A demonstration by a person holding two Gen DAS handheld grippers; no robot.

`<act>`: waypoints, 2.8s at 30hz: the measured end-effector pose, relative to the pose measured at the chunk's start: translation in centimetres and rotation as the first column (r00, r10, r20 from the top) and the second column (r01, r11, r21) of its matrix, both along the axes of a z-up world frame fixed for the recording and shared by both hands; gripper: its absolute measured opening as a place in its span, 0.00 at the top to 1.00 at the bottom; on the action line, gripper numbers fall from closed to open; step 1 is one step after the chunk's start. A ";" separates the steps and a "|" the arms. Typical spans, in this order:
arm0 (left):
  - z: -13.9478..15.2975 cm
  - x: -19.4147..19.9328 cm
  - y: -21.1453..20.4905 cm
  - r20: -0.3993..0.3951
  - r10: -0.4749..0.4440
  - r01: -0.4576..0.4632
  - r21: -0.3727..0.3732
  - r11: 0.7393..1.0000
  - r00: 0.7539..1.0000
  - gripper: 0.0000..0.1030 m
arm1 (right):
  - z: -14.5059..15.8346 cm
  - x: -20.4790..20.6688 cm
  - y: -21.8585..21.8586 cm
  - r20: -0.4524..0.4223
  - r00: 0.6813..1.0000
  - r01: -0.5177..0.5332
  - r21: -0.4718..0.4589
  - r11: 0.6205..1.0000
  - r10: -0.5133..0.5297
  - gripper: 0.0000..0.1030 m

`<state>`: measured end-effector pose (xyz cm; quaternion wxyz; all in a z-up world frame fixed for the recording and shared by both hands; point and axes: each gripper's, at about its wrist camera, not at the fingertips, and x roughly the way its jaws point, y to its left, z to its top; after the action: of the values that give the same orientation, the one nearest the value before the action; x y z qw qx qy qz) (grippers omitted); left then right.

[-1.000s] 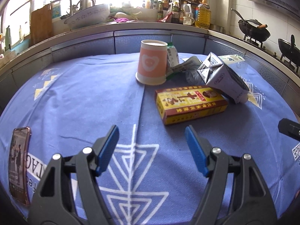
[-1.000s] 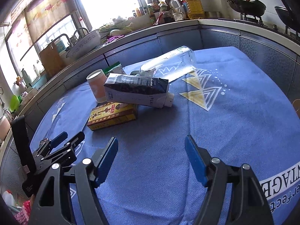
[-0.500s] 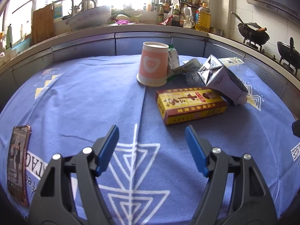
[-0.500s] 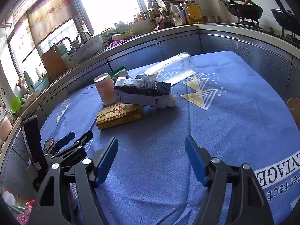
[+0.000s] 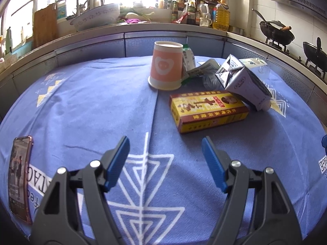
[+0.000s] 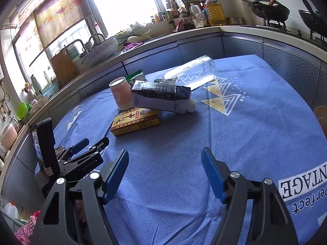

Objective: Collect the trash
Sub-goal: 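Move left gripper to white-blue milk carton while right gripper approaches yellow-red box, then close left gripper on milk carton while right gripper closes on yellow-red box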

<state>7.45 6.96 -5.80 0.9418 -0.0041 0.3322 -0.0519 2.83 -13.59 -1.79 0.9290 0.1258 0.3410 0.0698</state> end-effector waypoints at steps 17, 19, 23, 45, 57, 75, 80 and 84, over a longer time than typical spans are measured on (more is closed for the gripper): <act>0.8 2.0 1.8 -0.079 -0.050 0.043 -0.086 0.995 0.996 0.19 | 1.1 18.0 -4.4 -0.088 0.994 -0.049 0.138 0.989 0.061 0.29; 1.4 2.4 1.7 -0.070 -0.048 0.042 -0.076 0.996 0.996 0.19 | 0.2 19.9 -4.3 -0.128 0.989 -0.053 0.142 0.988 0.072 0.29; 2.4 2.7 2.3 -0.044 -0.035 0.031 -0.106 0.994 0.998 0.19 | -1.1 19.0 -4.1 -0.177 0.971 -0.113 0.242 0.964 0.158 0.29; 2.6 -1.4 -9.9 -0.077 -0.381 0.381 -0.021 0.925 0.921 0.12 | -1.1 6.4 -9.9 -0.122 0.991 -0.009 0.342 0.940 0.054 0.29; 0.5 -0.9 -6.9 -0.122 -0.366 0.356 -0.101 0.929 0.922 0.51 | 0.4 9.1 -4.8 -0.098 0.982 -0.145 0.160 0.977 0.162 0.29; 1.7 -6.2 8.7 -0.108 -0.039 0.020 -0.173 0.985 0.993 0.51 | -3.0 17.5 14.2 -0.204 0.814 -0.578 -0.381 0.721 0.544 0.27; 0.9 -4.5 7.2 -0.139 -0.038 0.019 -0.137 0.990 0.989 0.50 | -3.2 16.6 11.4 -0.210 0.833 -0.553 -0.310 0.774 0.511 0.39; 0.9 -3.9 6.5 -0.138 -0.043 0.021 -0.154 0.988 0.989 0.34 | -1.8 12.8 7.8 -0.166 0.876 -0.482 -0.273 0.833 0.452 0.40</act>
<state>3.56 13.45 -4.94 0.9119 -0.0740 0.3931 -0.0919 15.64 -5.79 -3.62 0.8745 -0.1037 0.4116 0.2348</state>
